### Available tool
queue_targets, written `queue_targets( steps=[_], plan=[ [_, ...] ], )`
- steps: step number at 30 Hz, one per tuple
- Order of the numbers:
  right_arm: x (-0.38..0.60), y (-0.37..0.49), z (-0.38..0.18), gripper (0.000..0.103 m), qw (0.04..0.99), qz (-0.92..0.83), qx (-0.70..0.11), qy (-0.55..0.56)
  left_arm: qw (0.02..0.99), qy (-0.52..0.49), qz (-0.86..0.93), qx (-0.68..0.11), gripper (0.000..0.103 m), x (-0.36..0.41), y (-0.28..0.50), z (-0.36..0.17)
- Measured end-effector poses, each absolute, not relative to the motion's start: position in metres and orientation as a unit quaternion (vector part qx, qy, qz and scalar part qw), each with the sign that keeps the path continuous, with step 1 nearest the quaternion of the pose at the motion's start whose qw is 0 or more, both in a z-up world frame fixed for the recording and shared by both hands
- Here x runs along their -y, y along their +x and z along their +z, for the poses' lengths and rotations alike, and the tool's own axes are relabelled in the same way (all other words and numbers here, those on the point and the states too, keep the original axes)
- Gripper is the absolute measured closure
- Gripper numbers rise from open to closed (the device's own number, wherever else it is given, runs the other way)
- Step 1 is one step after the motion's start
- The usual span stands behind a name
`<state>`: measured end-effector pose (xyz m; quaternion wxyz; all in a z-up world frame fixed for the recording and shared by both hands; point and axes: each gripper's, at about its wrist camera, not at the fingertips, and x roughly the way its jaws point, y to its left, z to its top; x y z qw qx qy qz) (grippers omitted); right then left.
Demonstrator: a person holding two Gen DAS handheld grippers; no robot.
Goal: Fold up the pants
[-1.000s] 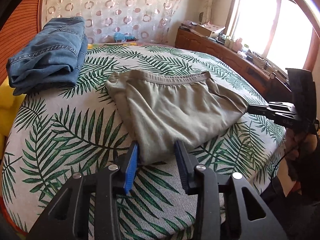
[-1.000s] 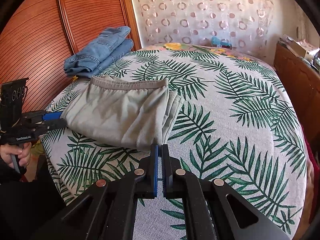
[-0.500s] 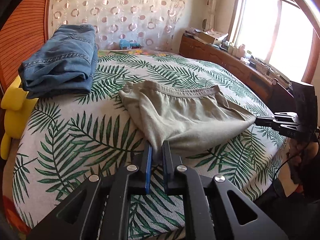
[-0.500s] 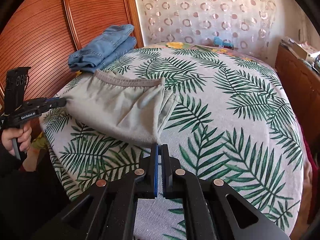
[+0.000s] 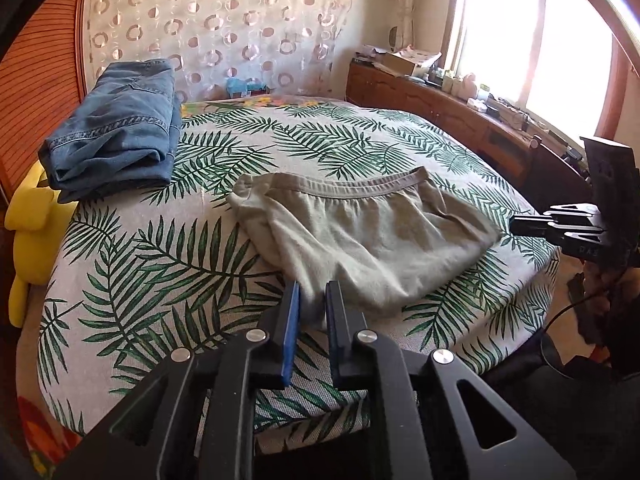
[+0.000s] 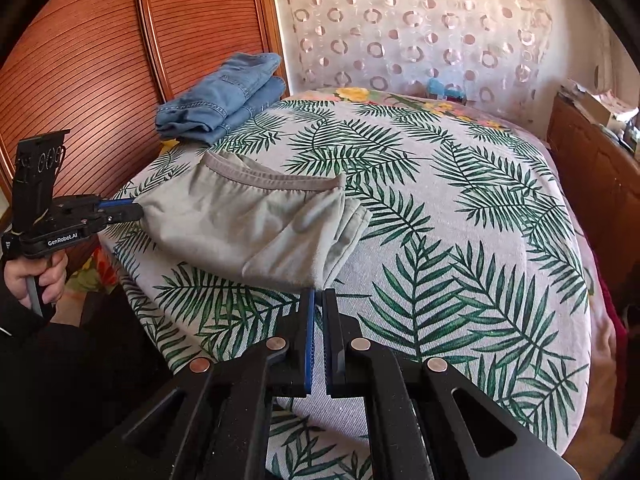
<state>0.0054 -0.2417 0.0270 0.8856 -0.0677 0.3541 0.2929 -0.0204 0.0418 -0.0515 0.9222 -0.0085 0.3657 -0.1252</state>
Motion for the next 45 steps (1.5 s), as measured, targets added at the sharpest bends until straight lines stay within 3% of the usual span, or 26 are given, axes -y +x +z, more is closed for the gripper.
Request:
queue_targets(
  steps=[2,6,9,11,12,21,24,26,29,45],
  plan=[
    [0.243,0.007,0.029,0.101,0.888,0.287,-0.354,-0.063,0.923,-0.009,-0.123,-0.364,0.081,-0.043,-0.021,-0.050],
    [0.249,0.000,0.035,0.101,0.893,0.279,-0.349,-0.056,0.926,-0.010,-0.120,-0.358,0.058,-0.044,-0.021,-0.047],
    [0.251,-0.003,0.037,0.101,0.895,0.276,-0.347,-0.057,0.927,-0.004,-0.114,-0.358,0.057,-0.042,-0.019,-0.046],
    [0.252,-0.003,0.037,0.101,0.896,0.275,-0.345,-0.055,0.926,-0.004,-0.108,-0.361,0.035,-0.043,-0.017,-0.047],
    [0.252,-0.003,0.038,0.101,0.896,0.275,-0.344,-0.053,0.927,-0.009,-0.110,-0.358,0.015,-0.044,-0.016,-0.046],
    [0.245,0.003,0.043,0.101,0.901,0.276,-0.331,-0.050,0.931,-0.018,-0.108,-0.348,0.012,-0.045,-0.006,-0.041],
    [0.239,0.009,0.045,0.080,0.906,0.268,-0.324,-0.050,0.931,-0.017,-0.107,-0.347,0.003,-0.043,0.002,-0.041],
    [0.236,0.014,0.044,0.061,0.907,0.267,-0.322,-0.048,0.932,-0.017,-0.106,-0.345,0.002,-0.042,0.006,-0.040],
    [0.231,0.023,0.042,0.046,0.909,0.264,-0.320,-0.040,0.931,-0.017,-0.106,-0.350,0.002,-0.041,0.013,-0.042],
    [0.207,0.084,0.014,0.045,0.905,0.233,-0.354,-0.040,0.923,-0.010,-0.100,-0.371,0.002,-0.051,0.055,-0.049]
  ],
)
